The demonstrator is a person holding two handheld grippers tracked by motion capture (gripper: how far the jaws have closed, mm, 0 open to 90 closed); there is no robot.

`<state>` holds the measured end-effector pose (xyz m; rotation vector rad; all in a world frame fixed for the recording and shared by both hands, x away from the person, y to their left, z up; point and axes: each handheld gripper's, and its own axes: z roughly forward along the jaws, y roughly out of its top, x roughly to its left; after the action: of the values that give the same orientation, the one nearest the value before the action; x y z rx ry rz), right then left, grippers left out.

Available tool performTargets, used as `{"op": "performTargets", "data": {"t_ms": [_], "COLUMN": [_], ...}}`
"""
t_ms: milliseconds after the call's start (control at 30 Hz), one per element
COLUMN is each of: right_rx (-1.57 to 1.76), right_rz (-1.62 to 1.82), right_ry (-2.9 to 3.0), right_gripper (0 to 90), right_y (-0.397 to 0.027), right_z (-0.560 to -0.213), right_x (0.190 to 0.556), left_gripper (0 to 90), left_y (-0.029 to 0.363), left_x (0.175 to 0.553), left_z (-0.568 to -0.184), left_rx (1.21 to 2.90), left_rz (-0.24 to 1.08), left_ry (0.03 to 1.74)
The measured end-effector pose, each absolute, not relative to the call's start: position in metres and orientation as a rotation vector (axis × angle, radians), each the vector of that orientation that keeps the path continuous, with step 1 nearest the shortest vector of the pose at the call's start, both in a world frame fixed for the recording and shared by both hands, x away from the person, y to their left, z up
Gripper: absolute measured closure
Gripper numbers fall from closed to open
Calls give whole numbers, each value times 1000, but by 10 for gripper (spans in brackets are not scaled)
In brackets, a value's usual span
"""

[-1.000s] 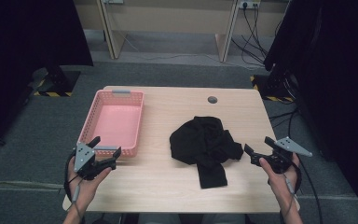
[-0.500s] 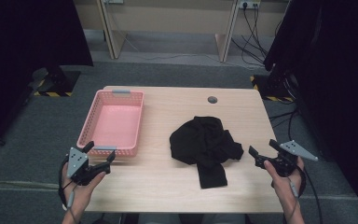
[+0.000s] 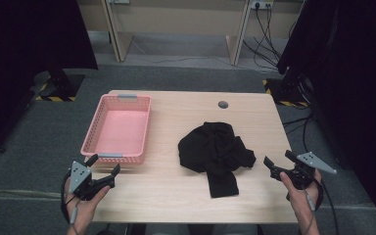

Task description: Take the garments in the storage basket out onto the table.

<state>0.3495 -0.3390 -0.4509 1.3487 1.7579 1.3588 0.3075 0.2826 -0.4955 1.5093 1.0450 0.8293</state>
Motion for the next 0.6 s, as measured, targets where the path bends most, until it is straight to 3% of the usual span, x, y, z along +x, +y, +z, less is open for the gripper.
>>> {"op": "performTargets", "data": {"t_ms": [600], "right_rx": [1399], "right_rz": [1347], "right_ry": [1729], "right_gripper": [49], "right_y": [-353], "right_z": [-475], "right_x": [341], "left_gripper": [108], "left_y": [279], "left_x": [305], "left_z": [-515], "left_rx": [1538], "left_rz": [802], "left_ry": [1043]}}
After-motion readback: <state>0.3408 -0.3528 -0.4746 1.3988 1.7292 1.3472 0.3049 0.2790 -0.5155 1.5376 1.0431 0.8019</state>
